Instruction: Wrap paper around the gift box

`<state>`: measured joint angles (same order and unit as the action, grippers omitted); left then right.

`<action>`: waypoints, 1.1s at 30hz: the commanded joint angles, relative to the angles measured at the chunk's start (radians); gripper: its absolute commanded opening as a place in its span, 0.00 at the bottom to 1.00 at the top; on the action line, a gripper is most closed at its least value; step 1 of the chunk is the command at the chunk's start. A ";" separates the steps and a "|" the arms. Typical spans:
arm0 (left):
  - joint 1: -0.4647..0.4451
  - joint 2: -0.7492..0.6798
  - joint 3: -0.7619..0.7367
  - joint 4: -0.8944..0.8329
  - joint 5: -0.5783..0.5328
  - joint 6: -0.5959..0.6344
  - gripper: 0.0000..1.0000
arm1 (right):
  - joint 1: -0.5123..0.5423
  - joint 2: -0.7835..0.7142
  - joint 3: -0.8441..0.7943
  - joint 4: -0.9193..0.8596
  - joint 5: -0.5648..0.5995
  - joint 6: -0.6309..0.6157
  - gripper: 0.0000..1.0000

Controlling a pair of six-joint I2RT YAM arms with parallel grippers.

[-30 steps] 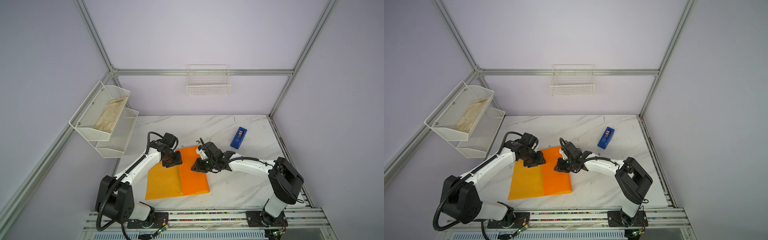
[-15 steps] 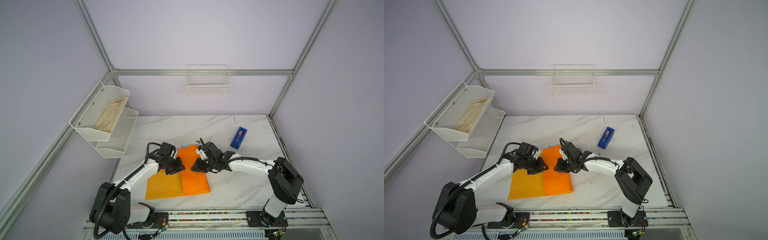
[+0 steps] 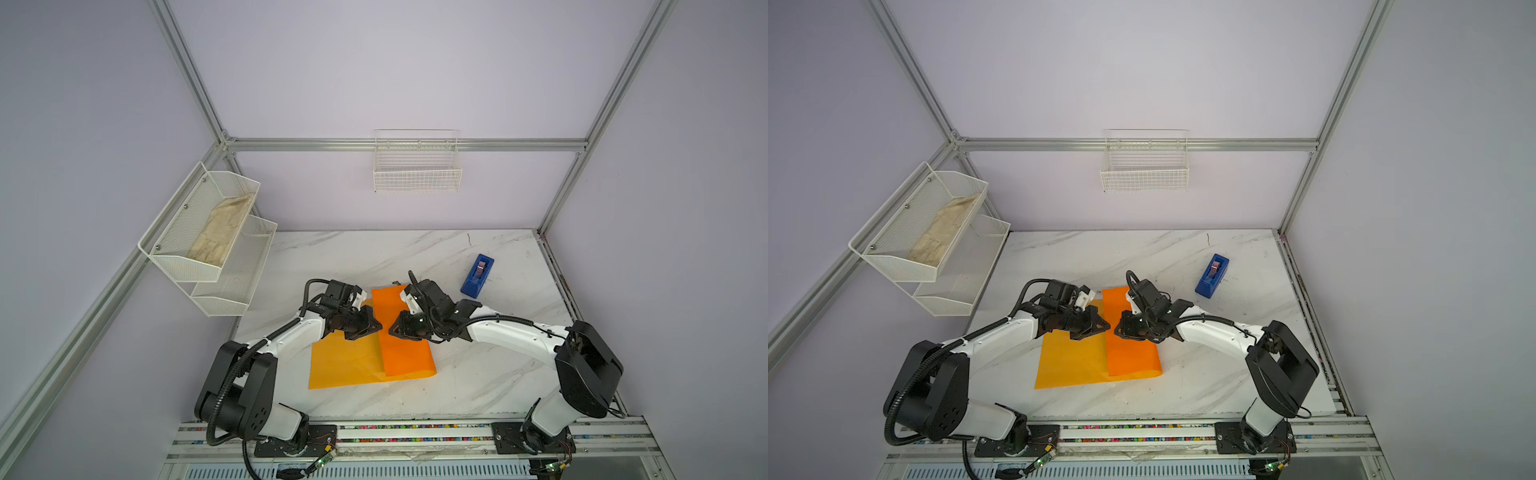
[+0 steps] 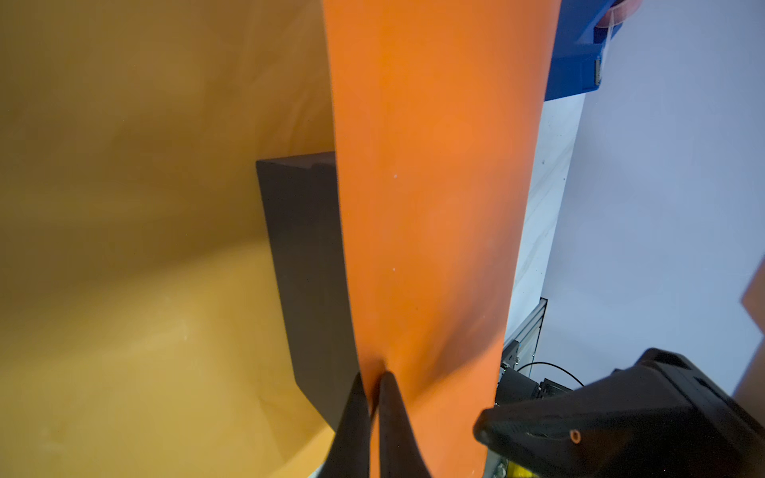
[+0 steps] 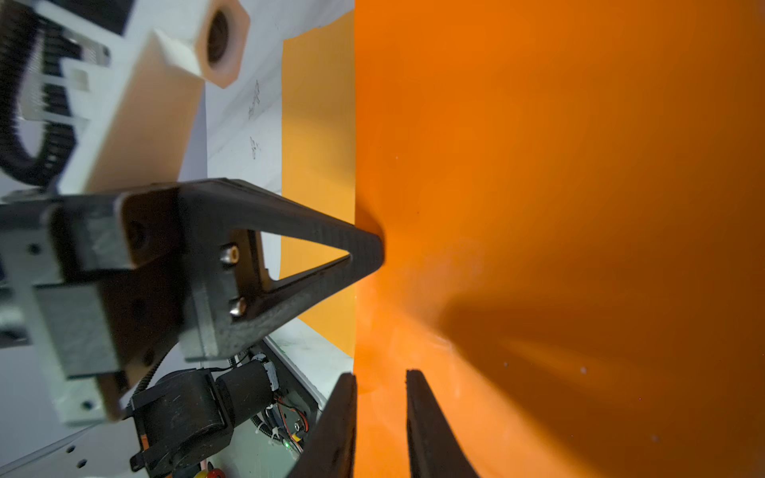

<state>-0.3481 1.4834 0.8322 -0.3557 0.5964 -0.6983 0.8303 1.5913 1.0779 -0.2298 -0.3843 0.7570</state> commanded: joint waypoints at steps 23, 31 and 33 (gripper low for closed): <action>0.020 0.147 0.274 -0.172 -0.073 0.158 0.00 | -0.255 -0.093 -0.096 -0.022 -0.041 -0.091 0.25; 0.020 0.103 0.294 -0.173 -0.038 0.140 0.02 | -0.257 -0.013 -0.114 -0.011 -0.012 -0.117 0.23; 0.019 0.099 0.306 -0.177 -0.032 0.136 0.03 | -0.258 -0.049 -0.091 -0.041 0.047 -0.104 0.24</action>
<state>-0.3340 1.6218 1.0233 -0.5293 0.5323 -0.5644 0.5713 1.5734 0.9756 -0.2089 -0.4118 0.6590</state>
